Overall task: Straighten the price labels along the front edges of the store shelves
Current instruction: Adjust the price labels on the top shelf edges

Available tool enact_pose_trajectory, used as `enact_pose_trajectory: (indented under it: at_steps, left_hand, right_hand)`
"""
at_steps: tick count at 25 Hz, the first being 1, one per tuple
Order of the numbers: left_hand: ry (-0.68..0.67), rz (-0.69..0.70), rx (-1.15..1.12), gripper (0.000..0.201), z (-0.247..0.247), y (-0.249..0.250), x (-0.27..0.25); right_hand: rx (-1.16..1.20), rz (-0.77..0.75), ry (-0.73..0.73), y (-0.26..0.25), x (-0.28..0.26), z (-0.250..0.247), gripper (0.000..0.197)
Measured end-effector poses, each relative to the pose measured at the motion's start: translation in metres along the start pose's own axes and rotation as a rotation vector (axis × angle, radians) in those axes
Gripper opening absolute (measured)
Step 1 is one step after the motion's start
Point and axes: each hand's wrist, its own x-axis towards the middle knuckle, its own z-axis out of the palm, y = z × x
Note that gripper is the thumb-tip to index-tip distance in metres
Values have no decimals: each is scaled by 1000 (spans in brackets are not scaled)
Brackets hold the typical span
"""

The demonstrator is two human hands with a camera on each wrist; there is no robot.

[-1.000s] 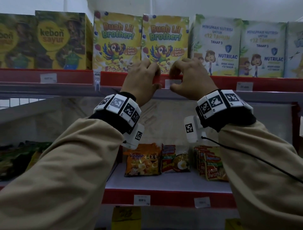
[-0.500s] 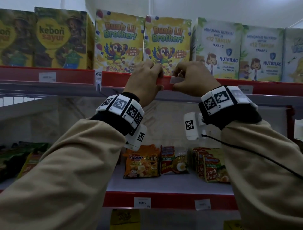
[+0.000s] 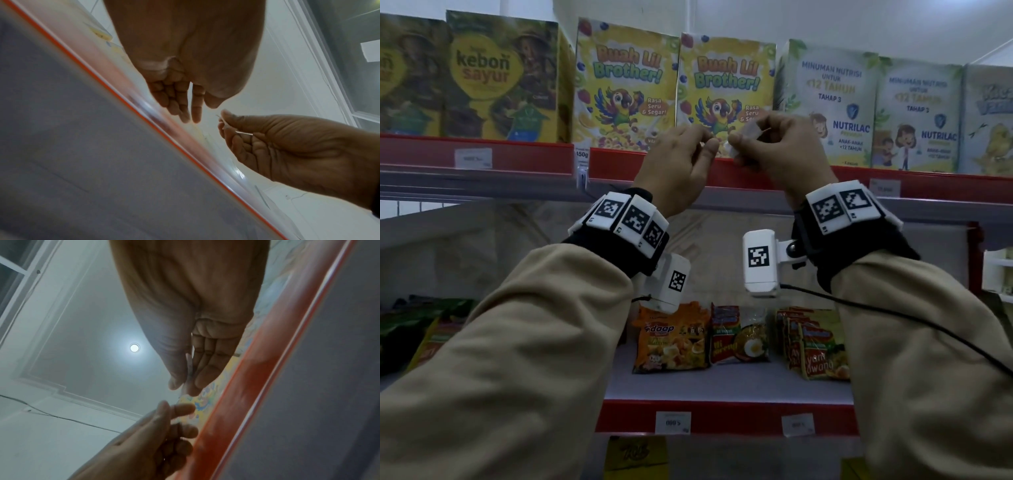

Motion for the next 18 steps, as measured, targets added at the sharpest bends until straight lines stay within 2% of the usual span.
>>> enact_pose_trajectory:
  at_steps: [2, 8, 11, 14, 18]
  left_hand:
    - [15, 24, -45, 30, -2, -1, -2]
    - [10, 62, -49, 26, -2, -7, -5]
    - [-18, 46, -8, 25, -2, -9, -3]
    - [-73, 61, 42, 24, -6, -8, -1]
    - [-147, 93, 160, 17, -22, -15, -1]
  right_hand:
    - [64, 21, -3, 1, -3, 9, 15]
    - [29, -7, -24, 4, -9, 21, 19]
    - [-186, -79, -98, 5, -5, 11, 25]
    - [-444, -200, -165, 5, -1, 1, 14]
    - [-464, -228, -57, 7, 3, 1, 11]
